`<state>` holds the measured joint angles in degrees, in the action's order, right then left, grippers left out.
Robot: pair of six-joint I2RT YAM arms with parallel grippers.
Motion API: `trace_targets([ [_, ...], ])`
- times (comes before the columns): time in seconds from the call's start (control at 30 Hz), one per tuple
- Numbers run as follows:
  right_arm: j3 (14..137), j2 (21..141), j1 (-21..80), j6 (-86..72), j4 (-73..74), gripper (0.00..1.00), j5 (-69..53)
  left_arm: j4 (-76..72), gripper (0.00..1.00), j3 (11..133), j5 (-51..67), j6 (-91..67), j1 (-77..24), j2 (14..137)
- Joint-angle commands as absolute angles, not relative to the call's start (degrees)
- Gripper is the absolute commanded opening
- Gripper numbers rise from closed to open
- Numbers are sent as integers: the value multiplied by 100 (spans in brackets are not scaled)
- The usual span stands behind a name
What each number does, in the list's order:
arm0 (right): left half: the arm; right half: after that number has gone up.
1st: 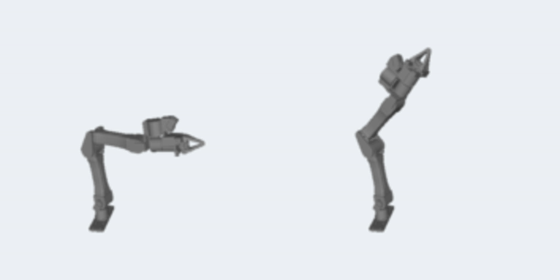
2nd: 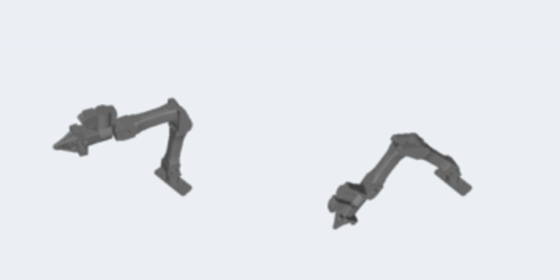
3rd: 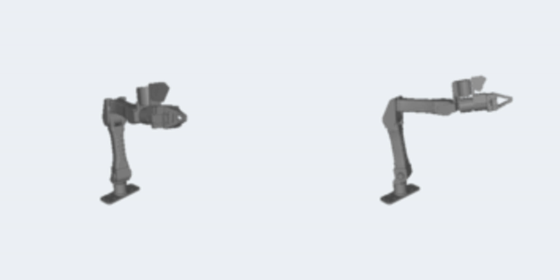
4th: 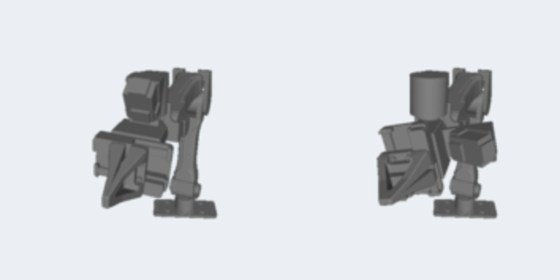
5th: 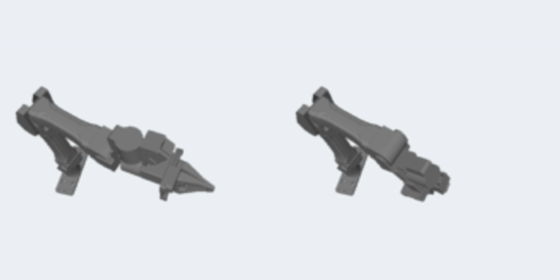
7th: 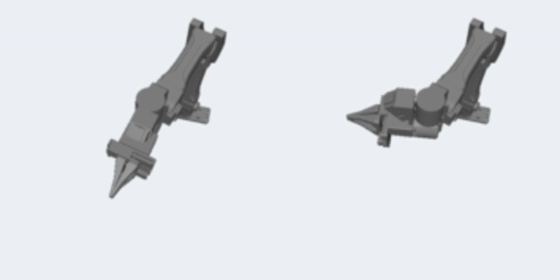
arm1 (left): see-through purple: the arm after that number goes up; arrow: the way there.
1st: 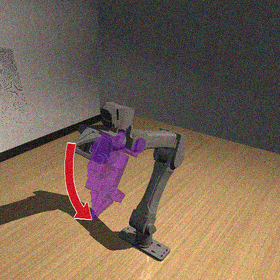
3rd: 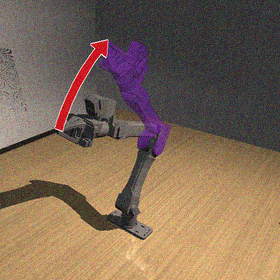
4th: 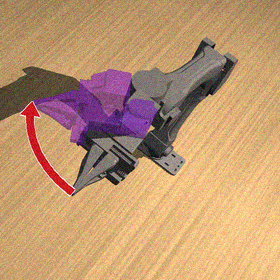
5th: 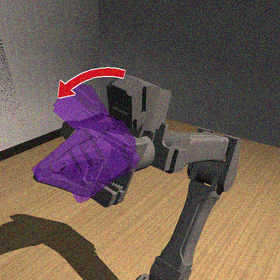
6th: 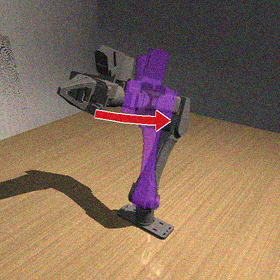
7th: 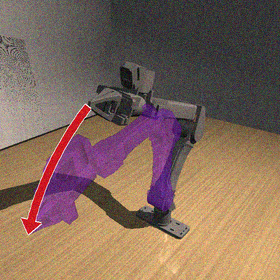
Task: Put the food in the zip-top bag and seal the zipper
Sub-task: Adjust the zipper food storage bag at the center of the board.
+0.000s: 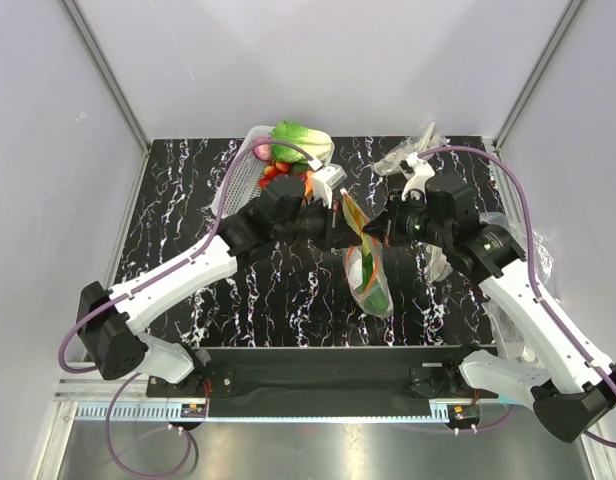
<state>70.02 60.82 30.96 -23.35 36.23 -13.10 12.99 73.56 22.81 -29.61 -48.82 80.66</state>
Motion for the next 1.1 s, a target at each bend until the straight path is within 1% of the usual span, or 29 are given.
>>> trace_targets([
  [0.0,6970,6082,3094,-2461,3296,1,-1248,870,0,7190,2294,-2953,-4904,7963],
  [0.2,6847,6196,3085,-2487,3340,5,-1248,817,0,6944,2083,-2883,-4974,7972],
  [0.3,6820,6223,3085,-2496,3349,9,-1239,817,0,6926,1969,-2830,-5018,7954],
  [0.4,6812,6258,3085,-2487,3357,22,-1239,852,0,6943,1899,-2786,-5071,7910],
  [0.47,6812,6275,3085,-2479,3340,34,-1239,888,0,6961,1872,-2716,-5089,7893],
  [0.53,6829,6310,3076,-2461,3349,41,-1230,931,0,7013,1846,-2681,-5115,7901],
  [0.6,6864,6337,3094,-2452,3349,45,-1231,958,0,7022,1793,-2637,-5150,7901],
  [0.73,6917,6460,3085,-2417,3419,45,-1239,1019,0,7101,1705,-2567,-5185,7901],
  [1.0,6978,6635,3085,-2400,3454,46,-1195,1362,0,7672,1661,-2329,-5291,8024],
  [1.03,6996,6644,3076,-2399,3472,45,-1204,1406,0,7708,1652,-2294,-5300,8042],
  [1.07,7013,6653,3094,-2373,3480,40,-1204,1424,0,7752,1661,-2285,-5309,8051],
])
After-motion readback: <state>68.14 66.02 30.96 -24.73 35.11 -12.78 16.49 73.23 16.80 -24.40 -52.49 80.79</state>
